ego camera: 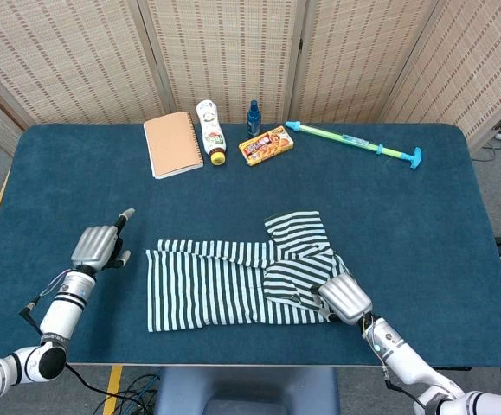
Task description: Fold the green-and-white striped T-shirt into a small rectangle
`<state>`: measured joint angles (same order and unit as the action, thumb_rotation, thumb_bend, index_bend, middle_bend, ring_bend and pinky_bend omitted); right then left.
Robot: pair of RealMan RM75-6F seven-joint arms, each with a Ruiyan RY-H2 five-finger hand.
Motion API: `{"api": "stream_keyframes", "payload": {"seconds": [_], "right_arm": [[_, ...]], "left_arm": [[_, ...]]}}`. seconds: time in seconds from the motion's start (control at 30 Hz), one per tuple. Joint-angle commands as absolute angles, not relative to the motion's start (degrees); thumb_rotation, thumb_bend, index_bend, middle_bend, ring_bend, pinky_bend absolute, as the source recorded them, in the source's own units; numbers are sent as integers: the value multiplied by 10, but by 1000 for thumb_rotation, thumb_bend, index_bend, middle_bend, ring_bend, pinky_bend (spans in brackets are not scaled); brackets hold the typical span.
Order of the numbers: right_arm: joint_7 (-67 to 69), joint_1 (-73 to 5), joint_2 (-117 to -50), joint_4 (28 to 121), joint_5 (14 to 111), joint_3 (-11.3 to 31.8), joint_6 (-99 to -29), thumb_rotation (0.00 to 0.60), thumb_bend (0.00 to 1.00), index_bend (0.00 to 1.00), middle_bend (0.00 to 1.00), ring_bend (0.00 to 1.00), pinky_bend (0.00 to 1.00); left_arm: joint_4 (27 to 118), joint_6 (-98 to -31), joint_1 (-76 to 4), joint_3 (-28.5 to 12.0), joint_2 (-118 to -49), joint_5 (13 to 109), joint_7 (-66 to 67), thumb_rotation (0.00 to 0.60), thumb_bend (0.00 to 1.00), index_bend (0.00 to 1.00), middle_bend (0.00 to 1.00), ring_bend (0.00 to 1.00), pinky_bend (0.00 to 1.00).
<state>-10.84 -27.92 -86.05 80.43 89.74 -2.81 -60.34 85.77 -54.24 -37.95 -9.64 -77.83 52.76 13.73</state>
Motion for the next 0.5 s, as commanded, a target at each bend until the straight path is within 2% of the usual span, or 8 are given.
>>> {"api": "stream_keyframes", "payload": {"seconds": [0.03,0.3,0.5], "right_arm": [[-111,-279,-860,806,898,-30,-603,600,289,560,969,1000,1000],[-111,-280,-864,806,901,-31,-603,600,289,527,970,1000,1000],[-108,-277,-863,809,904,-34,-608,600,233,490,970,1000,1000]], "left_arm": [[858,-542,-379,-96,-779,529,137,600,406,0,870,872,1000],[857,-541,-378,-97,-779,530,136,600,406,0,871,872,1000],[857,-541,-378,-96,-780,530,137,600,406,0,870,871,1000]]}}
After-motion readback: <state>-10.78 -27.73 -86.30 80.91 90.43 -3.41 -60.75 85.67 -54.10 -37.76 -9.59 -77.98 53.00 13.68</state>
